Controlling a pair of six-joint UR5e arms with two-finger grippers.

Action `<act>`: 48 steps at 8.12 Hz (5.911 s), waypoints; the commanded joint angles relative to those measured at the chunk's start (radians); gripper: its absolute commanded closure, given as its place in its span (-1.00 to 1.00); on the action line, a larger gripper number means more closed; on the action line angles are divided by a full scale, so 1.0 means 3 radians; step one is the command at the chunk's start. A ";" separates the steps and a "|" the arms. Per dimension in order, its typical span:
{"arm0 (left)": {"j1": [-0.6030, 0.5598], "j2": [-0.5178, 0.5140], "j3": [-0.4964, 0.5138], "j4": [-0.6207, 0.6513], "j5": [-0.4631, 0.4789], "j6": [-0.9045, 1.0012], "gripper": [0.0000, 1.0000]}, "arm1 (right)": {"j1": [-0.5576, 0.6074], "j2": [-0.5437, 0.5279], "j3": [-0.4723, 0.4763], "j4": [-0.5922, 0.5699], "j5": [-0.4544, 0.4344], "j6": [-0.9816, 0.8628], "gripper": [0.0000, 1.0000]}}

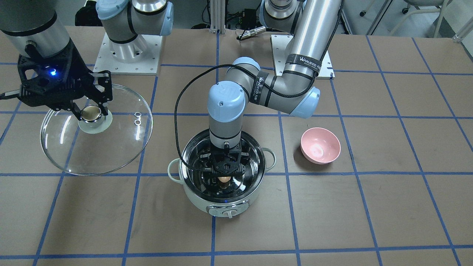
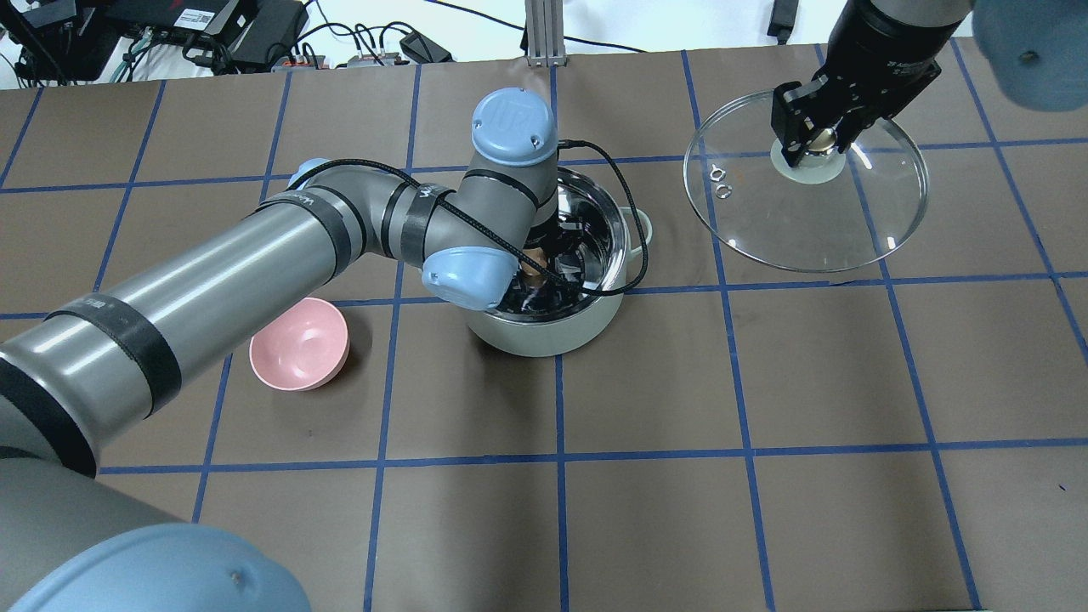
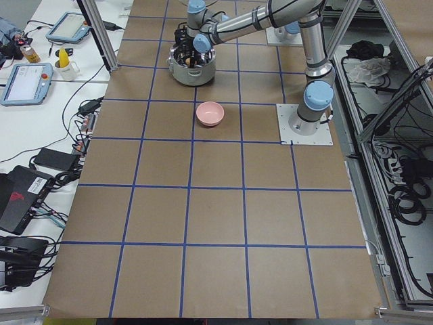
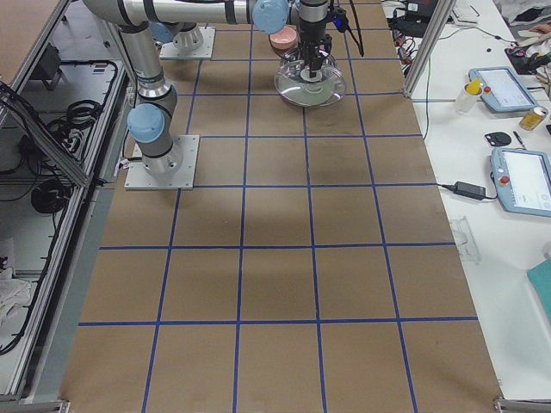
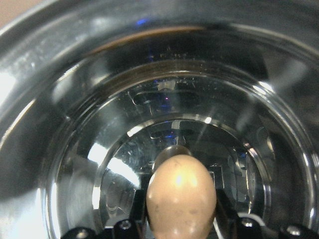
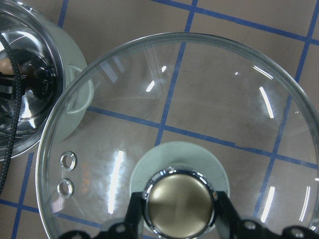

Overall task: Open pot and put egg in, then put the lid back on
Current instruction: 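Lower the egg to the pot bottom and open the left gripper, then raise the left gripper out of the pot and withdraw it, then carry the glass lid with the right gripper back over the pot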

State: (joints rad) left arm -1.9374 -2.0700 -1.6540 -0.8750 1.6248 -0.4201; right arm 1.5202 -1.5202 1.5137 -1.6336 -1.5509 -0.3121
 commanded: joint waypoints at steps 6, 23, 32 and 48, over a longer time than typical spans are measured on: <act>0.0000 -0.0034 -0.0024 0.0002 -0.0001 -0.0001 0.60 | 0.0000 0.0000 0.0001 0.0000 0.0000 -0.0003 1.00; -0.0010 0.1207 0.0022 -0.1325 0.0009 0.0015 -1.00 | 0.0000 0.0000 0.0001 0.0005 -0.0005 -0.0003 1.00; 0.0203 0.1587 0.0052 -0.1762 -0.0037 0.0622 -1.00 | 0.0000 -0.0005 0.0021 0.0000 -0.0036 -0.0013 1.00; 0.1017 0.1613 0.0052 -0.1961 -0.0170 0.1390 -1.00 | 0.1298 0.0864 -0.0076 -0.1146 0.0128 0.0278 1.00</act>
State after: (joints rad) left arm -1.6324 -1.5862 -1.6384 -1.4632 1.5781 -0.0060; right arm 1.8866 -1.2876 1.4832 -1.9637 -1.5209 -0.2253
